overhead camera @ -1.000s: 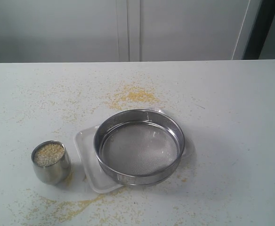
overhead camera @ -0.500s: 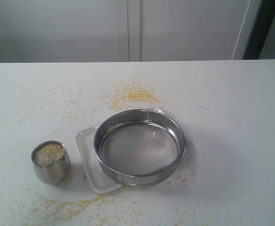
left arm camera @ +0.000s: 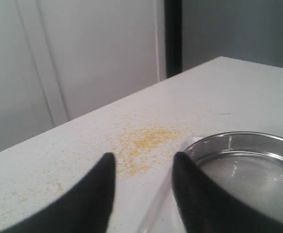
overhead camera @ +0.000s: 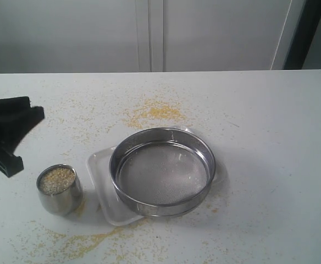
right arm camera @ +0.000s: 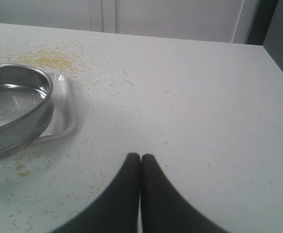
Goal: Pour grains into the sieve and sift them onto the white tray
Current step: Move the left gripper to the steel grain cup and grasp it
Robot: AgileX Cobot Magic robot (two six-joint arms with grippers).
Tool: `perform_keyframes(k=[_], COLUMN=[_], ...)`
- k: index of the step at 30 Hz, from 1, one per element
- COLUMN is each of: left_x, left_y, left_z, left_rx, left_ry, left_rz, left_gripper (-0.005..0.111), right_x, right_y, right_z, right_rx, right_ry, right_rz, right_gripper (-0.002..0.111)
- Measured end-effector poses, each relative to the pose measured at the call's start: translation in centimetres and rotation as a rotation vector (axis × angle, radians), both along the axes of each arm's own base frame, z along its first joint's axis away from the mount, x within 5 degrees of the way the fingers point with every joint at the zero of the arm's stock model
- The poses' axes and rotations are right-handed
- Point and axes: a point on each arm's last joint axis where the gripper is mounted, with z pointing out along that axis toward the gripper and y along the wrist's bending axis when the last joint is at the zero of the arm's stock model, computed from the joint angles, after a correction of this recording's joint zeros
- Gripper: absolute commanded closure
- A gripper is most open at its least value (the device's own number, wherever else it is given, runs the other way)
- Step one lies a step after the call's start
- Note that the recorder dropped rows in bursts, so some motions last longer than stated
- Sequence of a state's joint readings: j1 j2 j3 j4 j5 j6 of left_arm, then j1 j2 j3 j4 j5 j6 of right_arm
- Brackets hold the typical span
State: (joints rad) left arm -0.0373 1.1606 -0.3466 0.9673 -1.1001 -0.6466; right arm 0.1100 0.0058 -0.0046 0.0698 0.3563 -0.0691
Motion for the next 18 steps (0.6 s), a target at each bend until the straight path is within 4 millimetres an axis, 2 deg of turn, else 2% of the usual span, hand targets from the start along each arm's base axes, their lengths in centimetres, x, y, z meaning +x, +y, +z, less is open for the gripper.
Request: perform_keyframes(k=[2, 4, 9, 18], left_x=[0.0, 0.0, 0.3, 1.4], left_y=[-0.8, -1.5, -2.4, -2.6], left_z=[-0.5, -1.0, -2.0, -4.9], left_rx=[0.028, 0.045, 0.042, 0.068], left_ry=[-0.003, 0.006, 0.064, 0.198], left_rz=[-0.049, -0.085, -0.109, -0.09], left_gripper=[0.009, 0.001, 0.002, 0.002], right_x=[0.0, 0.0, 0.0, 0.0], right_y=[0.0, 0.0, 0.0, 0.0], right_z=[0.0, 0.0, 0.0, 0.0], right_rx=[0.0, 0.0, 0.0, 0.0], right_ry=[0.0, 0.0, 0.0, 0.0], right_rz=[0.0, 0.0, 0.0, 0.0], right_gripper=[0.108, 0.108, 0.108, 0.108])
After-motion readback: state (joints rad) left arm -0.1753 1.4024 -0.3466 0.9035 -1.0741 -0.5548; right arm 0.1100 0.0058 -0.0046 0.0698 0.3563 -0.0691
